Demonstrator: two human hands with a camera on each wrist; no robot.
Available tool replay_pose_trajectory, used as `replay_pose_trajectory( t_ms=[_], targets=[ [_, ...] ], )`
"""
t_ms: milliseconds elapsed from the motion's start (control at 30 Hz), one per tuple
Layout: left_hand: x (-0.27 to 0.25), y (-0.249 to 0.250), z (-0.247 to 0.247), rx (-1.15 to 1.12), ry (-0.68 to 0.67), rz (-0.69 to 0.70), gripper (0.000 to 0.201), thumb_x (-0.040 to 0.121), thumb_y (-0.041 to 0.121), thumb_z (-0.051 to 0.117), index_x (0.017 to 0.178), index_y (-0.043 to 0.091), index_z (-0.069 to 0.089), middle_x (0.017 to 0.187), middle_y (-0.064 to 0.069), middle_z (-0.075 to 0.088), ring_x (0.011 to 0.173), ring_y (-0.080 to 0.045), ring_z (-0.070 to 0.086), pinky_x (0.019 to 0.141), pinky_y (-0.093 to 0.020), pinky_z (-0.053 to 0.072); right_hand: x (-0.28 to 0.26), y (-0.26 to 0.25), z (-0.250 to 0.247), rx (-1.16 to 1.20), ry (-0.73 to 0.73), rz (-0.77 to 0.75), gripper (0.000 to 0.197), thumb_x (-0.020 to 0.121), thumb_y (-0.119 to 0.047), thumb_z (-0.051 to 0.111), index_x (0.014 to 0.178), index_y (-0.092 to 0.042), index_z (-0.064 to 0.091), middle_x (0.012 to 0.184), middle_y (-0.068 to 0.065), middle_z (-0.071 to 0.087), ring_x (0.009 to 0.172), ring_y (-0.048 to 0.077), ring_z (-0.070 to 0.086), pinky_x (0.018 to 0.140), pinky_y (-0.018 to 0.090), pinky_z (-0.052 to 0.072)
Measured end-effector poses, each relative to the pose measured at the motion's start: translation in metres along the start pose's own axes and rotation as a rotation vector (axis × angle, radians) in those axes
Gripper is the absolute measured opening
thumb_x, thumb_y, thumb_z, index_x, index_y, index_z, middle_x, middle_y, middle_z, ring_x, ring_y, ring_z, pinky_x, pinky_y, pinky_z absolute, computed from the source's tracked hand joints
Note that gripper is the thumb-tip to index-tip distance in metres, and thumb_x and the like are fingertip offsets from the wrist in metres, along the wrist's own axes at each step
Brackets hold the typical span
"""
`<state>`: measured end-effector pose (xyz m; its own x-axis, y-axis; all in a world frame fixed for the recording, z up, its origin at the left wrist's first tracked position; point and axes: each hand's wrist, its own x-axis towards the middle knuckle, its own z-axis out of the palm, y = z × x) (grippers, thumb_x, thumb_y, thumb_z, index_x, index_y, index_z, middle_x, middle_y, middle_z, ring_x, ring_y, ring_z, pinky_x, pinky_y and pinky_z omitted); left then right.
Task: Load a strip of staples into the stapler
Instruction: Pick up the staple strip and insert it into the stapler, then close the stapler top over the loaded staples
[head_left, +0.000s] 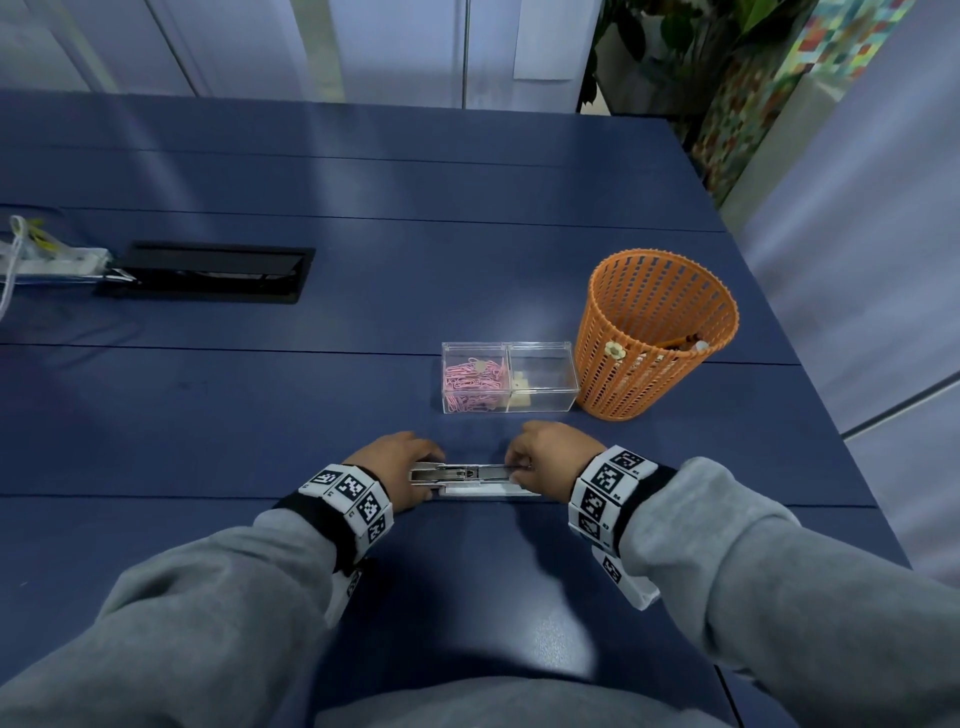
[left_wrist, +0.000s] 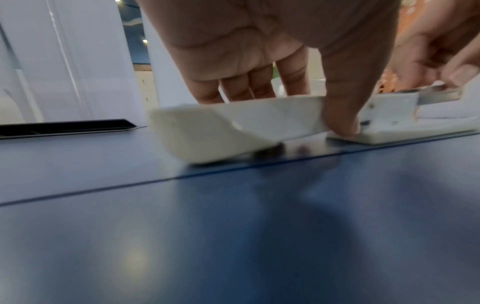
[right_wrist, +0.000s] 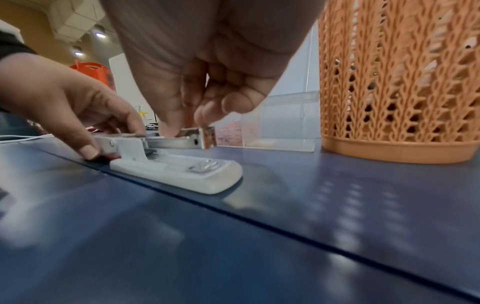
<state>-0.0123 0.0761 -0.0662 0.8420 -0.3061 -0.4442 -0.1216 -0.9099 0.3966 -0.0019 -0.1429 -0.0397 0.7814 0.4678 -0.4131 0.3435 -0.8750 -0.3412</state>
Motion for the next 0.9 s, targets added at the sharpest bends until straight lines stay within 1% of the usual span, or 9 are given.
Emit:
replay_pose_trajectory(
  t_ms=[167, 267, 366, 466, 533, 700, 800, 833, 899],
  targets=[
    [-0.011, -0.024, -0.009, 0.042, -0.017, -0.085, 0.032, 0.078, 0.028, 0.068, 0.109, 0.025, 0.06, 0.112, -0.002, 0.057, 0.106, -0.021, 0.055, 0.097, -0.038, 0.046, 0.001, 0.001, 0.003, 0.006, 0.034, -0.01, 0.023, 0.085, -0.024, 0.059, 0.104, -0.011, 0.065, 0.11, 0.01, 0.058, 0.102, 0.027, 0.056, 0.085, 0.033, 0.046],
    [-0.016, -0.032, -0.012, 0.045, -0.003, -0.125, 0.03, 0.079, 0.029, 0.067, 0.107, 0.024, 0.06, 0.105, 0.001, 0.054, 0.104, -0.02, 0.054, 0.095, -0.036, 0.046, -0.002, 0.003, 0.004, -0.024, 0.012, 0.003, 0.026, 0.085, -0.027, 0.06, 0.107, -0.013, 0.063, 0.113, 0.008, 0.057, 0.105, 0.026, 0.055, 0.087, 0.035, 0.047],
    [-0.021, -0.035, -0.017, 0.015, 0.013, -0.138, 0.024, 0.079, 0.028, 0.067, 0.101, 0.024, 0.058, 0.095, 0.007, 0.05, 0.092, -0.016, 0.053, 0.088, -0.032, 0.045, -0.005, 0.009, 0.004, -0.041, -0.036, 0.048, 0.03, 0.086, -0.028, 0.059, 0.112, -0.013, 0.062, 0.118, 0.008, 0.057, 0.109, 0.027, 0.054, 0.09, 0.035, 0.045],
    [-0.026, -0.033, -0.029, -0.043, 0.043, -0.124, 0.017, 0.078, 0.028, 0.067, 0.089, 0.031, 0.054, 0.084, 0.009, 0.055, 0.084, -0.016, 0.055, 0.079, -0.03, 0.045, -0.008, 0.013, 0.005, 0.016, -0.047, 0.094, 0.031, 0.086, -0.028, 0.059, 0.113, -0.012, 0.061, 0.118, 0.009, 0.059, 0.109, 0.026, 0.054, 0.09, 0.033, 0.044],
    [-0.03, -0.028, -0.038, -0.085, 0.102, -0.09, 0.021, 0.076, 0.027, 0.07, 0.084, 0.035, 0.052, 0.078, 0.014, 0.053, 0.081, -0.015, 0.055, 0.075, -0.027, 0.043, -0.009, 0.014, 0.006, 0.055, -0.042, 0.102, 0.031, 0.086, -0.028, 0.06, 0.112, -0.012, 0.062, 0.117, 0.009, 0.06, 0.107, 0.025, 0.055, 0.089, 0.032, 0.044],
    [-0.033, 0.005, -0.05, -0.184, 0.257, 0.039, 0.026, 0.069, 0.019, 0.076, 0.089, 0.024, 0.062, 0.068, 0.017, 0.055, 0.073, -0.013, 0.055, 0.068, -0.024, 0.043, -0.009, 0.016, 0.012, 0.145, 0.019, 0.14, 0.028, 0.083, -0.026, 0.063, 0.106, -0.011, 0.065, 0.104, 0.008, 0.065, 0.101, 0.024, 0.059, 0.083, 0.027, 0.045],
    [-0.024, 0.027, -0.047, -0.209, 0.242, 0.092, 0.026, 0.069, 0.018, 0.075, 0.089, 0.026, 0.061, 0.067, 0.017, 0.053, 0.066, -0.01, 0.052, 0.07, -0.024, 0.043, -0.01, 0.018, 0.016, 0.212, 0.047, 0.184, 0.028, 0.081, -0.027, 0.066, 0.105, -0.013, 0.067, 0.088, 0.0, 0.06, 0.095, 0.022, 0.062, 0.081, 0.025, 0.046],
    [-0.021, 0.033, -0.045, -0.216, 0.222, 0.097, 0.026, 0.069, 0.019, 0.075, 0.09, 0.027, 0.061, 0.067, 0.016, 0.054, 0.066, -0.01, 0.052, 0.071, -0.026, 0.045, -0.01, 0.018, 0.017, 0.233, 0.049, 0.2, 0.028, 0.081, -0.027, 0.067, 0.104, -0.013, 0.067, 0.088, 0.0, 0.061, 0.092, 0.021, 0.062, 0.081, 0.025, 0.047],
    [-0.013, 0.045, -0.038, -0.23, 0.178, 0.109, 0.033, 0.071, 0.021, 0.076, 0.1, 0.025, 0.062, 0.073, 0.013, 0.056, 0.072, -0.014, 0.054, 0.075, -0.029, 0.049, -0.01, 0.018, 0.019, 0.257, 0.049, 0.218, 0.029, 0.08, -0.028, 0.067, 0.105, -0.012, 0.066, 0.095, 0.005, 0.067, 0.093, 0.021, 0.062, 0.081, 0.025, 0.047]
  ],
)
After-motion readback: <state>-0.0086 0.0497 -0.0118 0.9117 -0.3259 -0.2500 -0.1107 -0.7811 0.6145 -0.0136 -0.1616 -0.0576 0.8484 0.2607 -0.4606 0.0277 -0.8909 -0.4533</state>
